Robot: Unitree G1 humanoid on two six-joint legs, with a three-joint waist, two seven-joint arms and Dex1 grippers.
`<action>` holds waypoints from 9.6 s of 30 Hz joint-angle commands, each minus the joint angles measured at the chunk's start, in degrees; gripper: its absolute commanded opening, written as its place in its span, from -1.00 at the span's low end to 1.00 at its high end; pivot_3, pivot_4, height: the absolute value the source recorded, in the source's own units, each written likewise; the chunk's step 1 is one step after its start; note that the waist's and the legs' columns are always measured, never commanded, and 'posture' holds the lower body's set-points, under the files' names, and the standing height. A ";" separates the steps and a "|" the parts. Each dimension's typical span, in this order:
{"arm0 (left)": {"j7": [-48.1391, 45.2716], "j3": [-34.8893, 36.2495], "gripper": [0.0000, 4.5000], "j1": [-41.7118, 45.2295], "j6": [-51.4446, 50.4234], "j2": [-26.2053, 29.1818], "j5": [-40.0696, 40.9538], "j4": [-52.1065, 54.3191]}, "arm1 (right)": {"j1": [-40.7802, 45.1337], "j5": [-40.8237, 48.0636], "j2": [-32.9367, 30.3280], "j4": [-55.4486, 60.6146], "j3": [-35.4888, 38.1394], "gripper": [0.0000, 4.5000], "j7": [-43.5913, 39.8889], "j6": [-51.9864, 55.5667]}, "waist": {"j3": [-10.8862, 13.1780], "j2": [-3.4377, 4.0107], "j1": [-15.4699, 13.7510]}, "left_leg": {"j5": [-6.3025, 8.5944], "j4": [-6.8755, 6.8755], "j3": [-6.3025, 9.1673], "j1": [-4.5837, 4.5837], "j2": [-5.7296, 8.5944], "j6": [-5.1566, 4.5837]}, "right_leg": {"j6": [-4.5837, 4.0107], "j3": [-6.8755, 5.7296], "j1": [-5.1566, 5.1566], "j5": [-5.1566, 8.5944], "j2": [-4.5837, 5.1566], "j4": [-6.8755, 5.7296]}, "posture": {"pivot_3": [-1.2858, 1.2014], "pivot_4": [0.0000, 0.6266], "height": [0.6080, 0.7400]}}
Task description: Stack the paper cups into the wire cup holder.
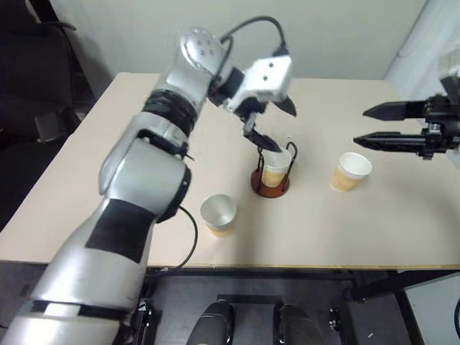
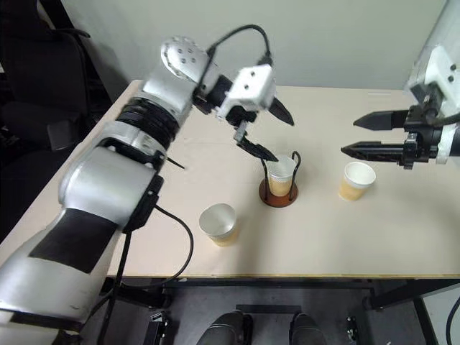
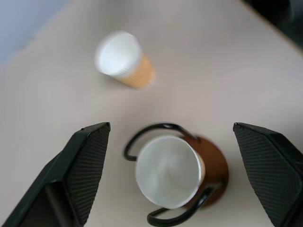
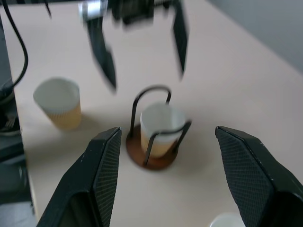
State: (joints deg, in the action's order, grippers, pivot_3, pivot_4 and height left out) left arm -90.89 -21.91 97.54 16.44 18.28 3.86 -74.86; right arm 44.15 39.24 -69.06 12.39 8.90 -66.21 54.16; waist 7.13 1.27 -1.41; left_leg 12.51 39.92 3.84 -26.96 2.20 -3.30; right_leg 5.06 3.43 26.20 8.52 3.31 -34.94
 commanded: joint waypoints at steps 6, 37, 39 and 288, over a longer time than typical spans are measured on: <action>-1.61 -6.92 1.00 -6.01 -17.10 10.99 18.19 16.04 | -5.22 -13.24 -2.39 1.01 -5.54 0.42 3.90 -12.00 | -0.04 0.16 0.19 | 0.02 -0.01 0.00 0.04 0.03 0.03 | -0.08 -0.06 -0.03 0.11 -0.09 -0.02 | 0.03 -0.52 1.00; -1.61 -19.03 1.00 -12.41 -22.41 23.94 39.25 35.20 | 3.97 -47.31 11.89 -37.63 -24.98 0.42 -2.37 -46.99 | 0.02 0.17 0.56 | -0.19 -0.01 0.25 0.28 0.04 0.07 | -0.15 -0.16 -0.35 -0.30 -0.04 0.14 | 0.03 -0.52 1.00; -1.61 -18.90 1.00 -13.10 -22.00 24.56 38.97 35.45 | 4.36 -48.05 12.55 -38.47 -25.19 0.42 -3.05 -47.72 | 0.02 0.18 0.55 | -0.18 -0.02 0.27 0.28 0.04 0.09 | -0.19 -0.19 -0.34 -0.27 -0.06 0.14 | 0.03 -0.52 1.00; 2.55 -11.54 -0.98 9.05 4.14 2.04 -4.55 -0.35 | 10.34 -10.68 -3.71 -14.98 -5.65 0.56 -14.76 -9.24 | 0.09 -0.03 -0.07 | -0.22 -0.88 0.06 0.00 0.07 0.23 | -0.34 -0.21 0.22 0.39 -0.04 0.10 | 0.03 -0.52 1.00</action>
State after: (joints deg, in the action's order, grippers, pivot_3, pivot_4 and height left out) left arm -89.88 -35.50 106.18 19.55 20.84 1.15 -75.07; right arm 54.31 27.45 -71.60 -4.32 0.27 -81.42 44.48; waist 7.22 1.24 -1.48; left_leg 12.31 39.07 3.93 -26.96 2.26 -3.11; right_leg 4.81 3.23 26.39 8.91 3.30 -34.86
